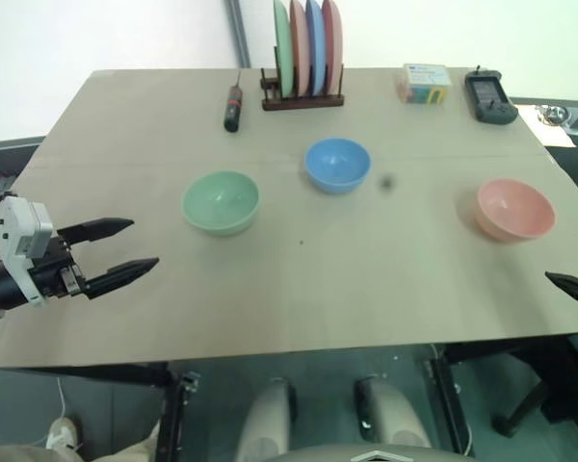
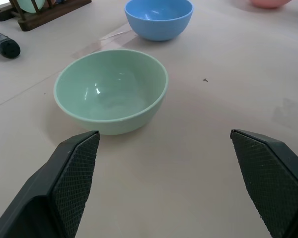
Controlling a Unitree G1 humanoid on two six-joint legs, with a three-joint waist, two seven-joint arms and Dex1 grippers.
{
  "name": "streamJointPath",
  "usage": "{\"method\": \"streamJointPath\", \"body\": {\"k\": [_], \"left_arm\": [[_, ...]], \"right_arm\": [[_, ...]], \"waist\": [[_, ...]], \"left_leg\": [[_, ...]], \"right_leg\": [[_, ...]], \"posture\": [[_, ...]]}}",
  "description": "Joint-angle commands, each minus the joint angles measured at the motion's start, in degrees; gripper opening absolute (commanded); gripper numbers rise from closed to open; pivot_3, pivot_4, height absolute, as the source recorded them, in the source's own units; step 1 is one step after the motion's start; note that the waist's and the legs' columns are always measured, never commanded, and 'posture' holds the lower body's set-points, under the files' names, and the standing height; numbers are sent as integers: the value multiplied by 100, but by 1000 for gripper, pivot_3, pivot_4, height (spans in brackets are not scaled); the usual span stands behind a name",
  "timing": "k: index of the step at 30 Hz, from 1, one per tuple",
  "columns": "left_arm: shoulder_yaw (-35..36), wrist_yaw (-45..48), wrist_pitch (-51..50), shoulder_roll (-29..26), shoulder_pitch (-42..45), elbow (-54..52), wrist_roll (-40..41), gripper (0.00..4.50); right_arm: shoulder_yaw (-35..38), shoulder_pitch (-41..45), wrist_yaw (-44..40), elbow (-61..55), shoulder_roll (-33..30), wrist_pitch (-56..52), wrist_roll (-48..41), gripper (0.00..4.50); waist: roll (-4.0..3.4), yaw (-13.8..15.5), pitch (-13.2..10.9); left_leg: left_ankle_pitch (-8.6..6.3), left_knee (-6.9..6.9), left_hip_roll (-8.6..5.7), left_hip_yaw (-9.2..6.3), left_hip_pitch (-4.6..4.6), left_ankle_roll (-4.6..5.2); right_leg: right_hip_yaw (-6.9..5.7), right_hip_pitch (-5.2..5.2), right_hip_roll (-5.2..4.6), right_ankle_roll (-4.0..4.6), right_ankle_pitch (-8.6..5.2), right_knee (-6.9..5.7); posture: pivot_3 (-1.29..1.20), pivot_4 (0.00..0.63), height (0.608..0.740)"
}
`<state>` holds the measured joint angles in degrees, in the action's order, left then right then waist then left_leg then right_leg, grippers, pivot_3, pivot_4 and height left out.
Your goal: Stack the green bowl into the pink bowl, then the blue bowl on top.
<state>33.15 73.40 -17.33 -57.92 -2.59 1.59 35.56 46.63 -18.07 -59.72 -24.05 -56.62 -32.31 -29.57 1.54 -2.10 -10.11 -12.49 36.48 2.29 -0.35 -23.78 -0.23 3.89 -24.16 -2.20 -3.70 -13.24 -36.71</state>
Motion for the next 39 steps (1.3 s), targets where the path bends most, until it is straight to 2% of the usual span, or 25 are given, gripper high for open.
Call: {"method": "streamJointPath", "body": {"k": [1, 8, 10, 13, 18, 23, 24, 26, 27, 31, 33, 34, 39], "left_arm": [[-90, -32, -4, -38, 233, -151, 11, 4500], [-486, -37, 57, 214, 755, -256, 73, 4500], [-639, 29, 64, 403, 859, -530, 232, 4500], [-1001, -2, 24, 821, 949, -1146, 519, 4500], [-1668, -244, -157, 1272, 1144, -2051, 704, 4500], [-1710, -529, -216, 1402, 1013, -2407, 748, 4500], [-1678, -588, -215, 1410, 936, -2479, 738, 4500], [-1624, -661, -217, 1412, 823, -2572, 738, 4500], [-1601, -690, -222, 1404, 772, -2616, 747, 4500], [-1551, -842, -221, 1409, 587, -2766, 765, 4500], [-1565, -887, -215, 1412, 573, -2784, 771, 4500], [-1575, -897, -208, 1409, 574, -2780, 767, 4500], [-1631, -993, -136, 1454, 577, -2737, 682, 4500]], "right_arm": [[105, 90, 154, -234, -42, -65, 22, 4424], [-453, 539, 677, -396, -122, -166, 232, 4424], [-1024, 759, 1133, -309, -274, -128, 775, 4424], [-2153, 1585, 1445, 195, -406, -144, 1166, 4424], [-3834, 3167, 1761, 1474, -61, -335, 1829, 4424], [-4667, 4240, 2064, 2984, 415, 25, 2502, 4424], [-4711, 4381, 2088, 3174, 471, 83, 2563, 3902], [-4742, 4566, 2084, 3389, 540, 143, 2629, 3293], [-4745, 4628, 2055, 3442, 557, 142, 2628, 2699], [-4807, 4741, 1895, 3512, 610, 240, 2648, 1160], [-4820, 4782, 1850, 3477, 654, 247, 2656, 179], [-4829, 4809, 1819, 3443, 678, 238, 2660, 46], [-4952, 4822, 1676, 3075, 792, 328, 2714, 46]], "waist": [[0, 1, 0], [3, 1, 1], [2, -5, 1], [1, -24, 0], [3, -17, -1], [-1, -31, -3], [-4, -36, -5], [-8, -28, -8], [-9, -22, -8], [-9, -11, -8], [-10, -10, -8], [-10, -11, -9], [-11, -19, -9]], "left_leg": [[0, 0, 0, 0, 0, 0], [1, 14, 1, -3, 5, 0], [1, 14, 2, -3, 4, 0], [1, 19, 2, 2, 4, 0], [1, 48, 4, -8, 3, 1], [1, 54, 3, -11, -3, 1], [1, 55, 3, -10, 0, 1], [1, 56, 3, -8, -2, 1], [1, 56, 3, -9, -2, 1], [1, 57, 3, -13, -2, 1], [1, 61, 3, -13, -2, 1], [1, 61, 3, -14, -2, 1], [1, 64, 4, -13, 0, 1]], "right_leg": [[0, 0, 0, 0, 0, -1], [0, 10, 5, -2, 1, -6], [1, 11, 6, -1, 1, -7], [5, 10, 6, 3, 5, -8], [7, 19, 17, 18, 18, -22], [8, 18, 20, 18, 19, -26], [9, 19, 20, 18, 19, -26], [12, 17, 20, 17, 20, -28], [12, 17, 21, 18, 20, -29], [9, 18, 22, -2, 32, -32], [9, 19, 22, -1, 31, -32], [9, 19, 22, -1, 31, -32], [10, 20, 24, -1, 31, -36]], "posture": [[0, 150, 740], [0, 150, 740], [0, 150, 740], [0, 150, 740], [0, 150, 740], [0, 150, 740], [0, 150, 740], [0, 150, 740], [0, 150, 740], [0, 150, 740], [0, 150, 740], [0, 150, 740], [0, 150, 740]]}}
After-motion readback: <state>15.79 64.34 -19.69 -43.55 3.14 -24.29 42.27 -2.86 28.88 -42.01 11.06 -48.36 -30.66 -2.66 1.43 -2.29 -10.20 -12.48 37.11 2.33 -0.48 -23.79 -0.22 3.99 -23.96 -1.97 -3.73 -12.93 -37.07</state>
